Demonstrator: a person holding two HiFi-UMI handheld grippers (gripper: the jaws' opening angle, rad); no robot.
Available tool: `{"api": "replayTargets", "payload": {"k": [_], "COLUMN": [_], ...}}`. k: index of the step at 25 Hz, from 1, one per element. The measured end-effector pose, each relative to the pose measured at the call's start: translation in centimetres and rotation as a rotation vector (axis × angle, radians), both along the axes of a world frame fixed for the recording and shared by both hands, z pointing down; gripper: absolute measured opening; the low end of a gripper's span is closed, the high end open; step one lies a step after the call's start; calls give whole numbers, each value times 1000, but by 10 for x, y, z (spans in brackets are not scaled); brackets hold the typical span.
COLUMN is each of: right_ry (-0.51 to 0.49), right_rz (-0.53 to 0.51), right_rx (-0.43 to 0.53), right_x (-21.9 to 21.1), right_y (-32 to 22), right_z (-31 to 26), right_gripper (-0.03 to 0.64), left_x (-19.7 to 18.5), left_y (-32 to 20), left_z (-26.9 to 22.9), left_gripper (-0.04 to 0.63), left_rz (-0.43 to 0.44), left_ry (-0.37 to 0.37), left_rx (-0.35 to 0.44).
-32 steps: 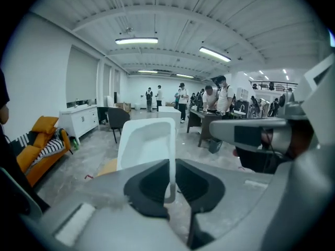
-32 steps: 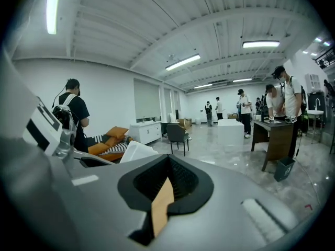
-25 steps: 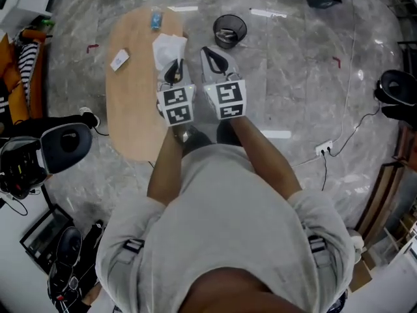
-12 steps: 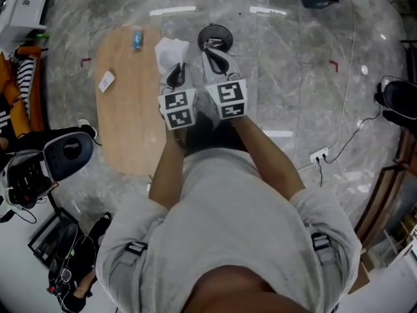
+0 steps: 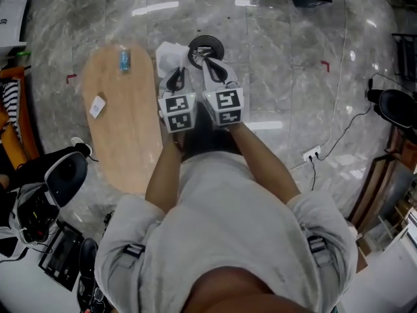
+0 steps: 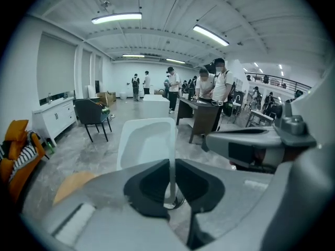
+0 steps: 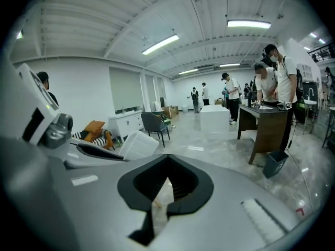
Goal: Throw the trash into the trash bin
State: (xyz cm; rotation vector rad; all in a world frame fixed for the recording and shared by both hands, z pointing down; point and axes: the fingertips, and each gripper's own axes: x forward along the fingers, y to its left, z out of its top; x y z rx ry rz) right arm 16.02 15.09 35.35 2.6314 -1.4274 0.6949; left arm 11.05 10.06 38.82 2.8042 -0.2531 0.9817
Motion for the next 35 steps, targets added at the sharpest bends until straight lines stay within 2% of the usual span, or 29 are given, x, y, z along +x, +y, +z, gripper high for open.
{"api": "replayTargets", "payload": {"k": [9, 12, 16, 18, 20, 24, 28, 35], "right_ry": [12, 1, -32, -29, -25, -62, -118, -120], "right_rz": [-10, -32, -55, -105, -153, -193, -227, -275], "right_rx": [-101, -127, -148, -173, -188, -193, -212, -252], "right_x": [69, 87, 123, 139, 152, 172, 171, 165], "right_y": [-17, -14, -3, -5, -9, -1, 0, 3], "right_z": [56, 88, 142, 172, 200, 255, 319, 415], "right_gripper": [8, 8, 8, 8, 8, 8, 8, 8], "left_x": [87, 108, 143, 161, 174, 182, 174, 162], "left_y": [-11, -10, -5, -3, -7, 0, 12, 16], "left_z": [53, 81, 125, 158, 187, 247, 311, 413], "left_gripper": [55, 55, 55, 55, 55, 55, 55, 55], "left_rz": [107, 103, 100, 85, 58, 10, -8, -11], "left_ry": [-17, -19, -26, -42, -64, -113, -161, -220], "left_rx": [-77, -110, -110, -145, -138, -136, -169, -174]}}
